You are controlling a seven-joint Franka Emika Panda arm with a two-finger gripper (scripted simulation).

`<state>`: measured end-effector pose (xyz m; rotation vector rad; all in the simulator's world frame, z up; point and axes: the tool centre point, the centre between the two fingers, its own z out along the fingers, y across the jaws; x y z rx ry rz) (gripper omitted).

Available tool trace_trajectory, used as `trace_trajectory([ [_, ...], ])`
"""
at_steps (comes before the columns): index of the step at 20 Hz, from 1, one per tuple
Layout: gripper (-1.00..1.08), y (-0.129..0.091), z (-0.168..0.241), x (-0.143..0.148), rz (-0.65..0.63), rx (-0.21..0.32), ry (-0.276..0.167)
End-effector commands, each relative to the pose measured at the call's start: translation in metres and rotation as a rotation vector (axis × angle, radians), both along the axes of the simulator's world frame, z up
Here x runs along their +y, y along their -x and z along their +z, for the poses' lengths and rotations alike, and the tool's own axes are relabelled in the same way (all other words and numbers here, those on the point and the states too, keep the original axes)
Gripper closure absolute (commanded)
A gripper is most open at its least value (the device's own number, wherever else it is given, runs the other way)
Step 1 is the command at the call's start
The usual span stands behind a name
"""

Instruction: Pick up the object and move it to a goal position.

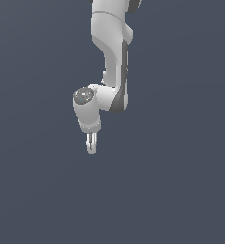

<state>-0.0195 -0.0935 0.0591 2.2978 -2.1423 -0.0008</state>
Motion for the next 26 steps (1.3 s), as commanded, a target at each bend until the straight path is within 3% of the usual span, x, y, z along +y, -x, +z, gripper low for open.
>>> trace_trajectory([
  [1,-0.92,0.0,0.0,0.0,0.0,0.0,0.0],
  [18,-0.92,0.0,-0.05,0.0,-0.005,0.0,0.0],
  [19,1.08,0.0,-0.05,0.0,-0.005,0.0,0.0],
  [26,1.08,0.0,-0.05,0.0,-0.005,0.0,0.0],
])
